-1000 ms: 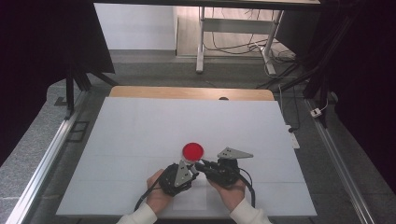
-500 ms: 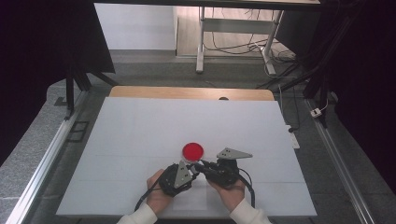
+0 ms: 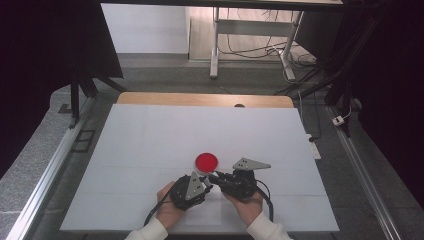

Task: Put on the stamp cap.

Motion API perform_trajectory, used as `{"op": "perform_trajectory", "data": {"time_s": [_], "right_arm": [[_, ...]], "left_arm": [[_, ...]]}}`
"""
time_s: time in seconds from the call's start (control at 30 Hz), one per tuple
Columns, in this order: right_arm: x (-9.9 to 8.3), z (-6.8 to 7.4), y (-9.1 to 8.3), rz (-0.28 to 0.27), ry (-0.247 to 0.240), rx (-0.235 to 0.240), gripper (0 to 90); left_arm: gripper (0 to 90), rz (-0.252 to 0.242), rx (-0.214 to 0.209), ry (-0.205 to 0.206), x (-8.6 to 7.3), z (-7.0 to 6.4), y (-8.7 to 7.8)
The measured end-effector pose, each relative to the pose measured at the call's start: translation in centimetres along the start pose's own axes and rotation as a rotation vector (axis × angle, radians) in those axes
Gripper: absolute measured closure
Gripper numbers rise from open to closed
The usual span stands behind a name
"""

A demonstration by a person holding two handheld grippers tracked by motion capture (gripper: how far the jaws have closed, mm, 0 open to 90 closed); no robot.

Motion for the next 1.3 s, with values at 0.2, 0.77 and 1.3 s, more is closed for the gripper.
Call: {"op": "perform_trajectory", "data": {"time_s": [0.2, 0.77, 1.3], "right_arm": [[0.2, 0.1, -0.1, -0.009, -0.005, 0.014, 75.2], [0.9, -0.1, -0.3, -0.020, -0.095, 0.038, 75.0], [1.8, -1.4, -1.4, -0.024, -0.132, -0.002, 75.0]], "left_arm": [[60.6, -0.003, -0.013, -0.031, -0.1, 0.2, 0.0], [41.2, -0.006, -0.062, -0.151, -0.9, 1.2, -2.2], [40.2, -0.027, -0.055, -0.249, -3.3, 3.6, -7.0]]}}
Point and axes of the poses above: each handheld gripper's, and its own axes: y roughly forward along the jaws, x roughly out of its top, z roughly to its left, the point moved 4 cm from there along y, roughly forward along the jaws, and after that the axes turned 2 degrees about -z, right-handed, at the moved point
